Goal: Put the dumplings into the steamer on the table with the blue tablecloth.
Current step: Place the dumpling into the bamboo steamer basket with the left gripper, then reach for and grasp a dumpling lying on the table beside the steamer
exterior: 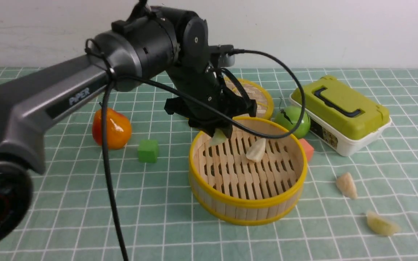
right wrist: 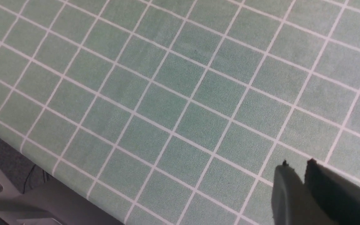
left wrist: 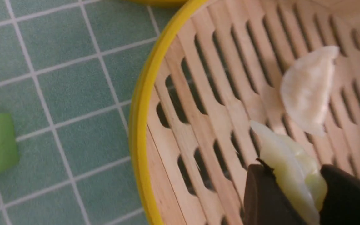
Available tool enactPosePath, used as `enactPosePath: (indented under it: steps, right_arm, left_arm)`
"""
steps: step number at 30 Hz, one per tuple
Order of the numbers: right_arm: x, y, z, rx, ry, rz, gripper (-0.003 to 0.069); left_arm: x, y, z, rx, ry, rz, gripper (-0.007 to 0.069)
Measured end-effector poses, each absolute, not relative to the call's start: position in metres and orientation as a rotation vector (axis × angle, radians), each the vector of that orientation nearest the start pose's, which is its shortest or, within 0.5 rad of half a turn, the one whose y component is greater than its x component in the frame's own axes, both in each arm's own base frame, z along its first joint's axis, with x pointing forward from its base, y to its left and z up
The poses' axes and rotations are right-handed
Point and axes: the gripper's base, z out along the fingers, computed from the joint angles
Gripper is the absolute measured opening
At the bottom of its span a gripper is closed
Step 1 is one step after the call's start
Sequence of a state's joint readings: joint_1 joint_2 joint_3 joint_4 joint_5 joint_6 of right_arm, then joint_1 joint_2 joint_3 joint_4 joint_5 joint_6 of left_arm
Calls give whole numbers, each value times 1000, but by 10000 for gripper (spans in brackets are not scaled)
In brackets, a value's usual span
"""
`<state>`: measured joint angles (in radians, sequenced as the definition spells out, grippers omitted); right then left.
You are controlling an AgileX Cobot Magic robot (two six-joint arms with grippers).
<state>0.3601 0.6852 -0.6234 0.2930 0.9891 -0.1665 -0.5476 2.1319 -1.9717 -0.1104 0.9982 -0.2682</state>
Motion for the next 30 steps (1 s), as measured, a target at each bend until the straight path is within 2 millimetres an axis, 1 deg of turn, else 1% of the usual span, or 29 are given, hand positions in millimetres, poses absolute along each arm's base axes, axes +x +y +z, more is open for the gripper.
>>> enactPosePath:
  steps: [3, 4, 5, 6, 8, 10, 13, 15, 17, 18, 19, 20, 21, 23, 24, 25, 26, 27, 28, 29, 30]
  right_arm:
    - [93, 55, 292, -512, 2497, 418, 87]
    - [93, 54, 294, -500, 2499, 405, 88]
    - [93, 54, 296, -498, 2497, 399, 89]
    - [94, 53, 300, -484, 2494, 387, 91]
    - [94, 52, 307, -475, 2485, 373, 93]
    - [96, 51, 313, -465, 2485, 361, 93]
    - [101, 52, 318, -470, 2502, 344, 93]
    - [108, 54, 320, -475, 2525, 328, 93]
    - [113, 56, 323, -479, 2533, 318, 93]
    - [117, 57, 326, -482, 2535, 309, 93]
    - [123, 58, 333, -484, 2529, 298, 95]
    - [127, 59, 335, -486, 2532, 288, 95]
    - [135, 61, 341, -489, 2527, 267, 95]
    - [148, 64, 343, -495, 2542, 242, 95]
    - [152, 65, 345, -496, 2543, 238, 95]
    - [157, 67, 346, -497, 2550, 233, 95]
    - [169, 71, 346, -498, 2568, 226, 95]
    - [174, 72, 345, -497, 2580, 223, 95]
    - [187, 75, 348, -473, 2589, 234, 95]
    - [190, 75, 347, -465, 2595, 234, 95]
    - [202, 72, 349, -415, 2596, 238, 95]
  left_arm:
    - [422, -262, 236, 340, 2715, -384, 206]
    - [426, -263, 230, 343, 2719, -378, 206]
    - [427, -264, 230, 343, 2715, -378, 206]
    - [432, -266, 222, 349, 2718, -365, 206]
    - [437, -268, 216, 357, 2714, -350, 206]
    - [440, -268, 207, 357, 2723, -337, 229]
    - [442, -269, 201, 361, 2734, -326, 318]
    - [442, -267, 203, 373, 2739, -296, 384]
    - [441, -265, 210, 387, 2746, -258, 424]
    - [440, -263, 218, 394, 2747, -236, 442]
    - [439, -260, 234, 399, 2727, -216, 457]
    - [437, -259, 246, 397, 2716, -222, 461]
    - [433, -256, 270, 392, 2673, -233, 461]
    - [422, -250, 311, 379, 2599, -277, 449]
    - [416, -246, 329, 378, 2564, -291, 437]
    - [413, -244, 338, 378, 2549, -296, 426]
    - [397, -234, 372, 388, 2491, -314, 387]
    - [393, -232, 380, 393, 2476, -317, 374]
    - [377, -221, 408, 410, 2420, -303, 301]
    - [373, -218, 415, 409, 2405, -303, 292]
    - [359, -204, 434, 398, 2369, -279, 214]
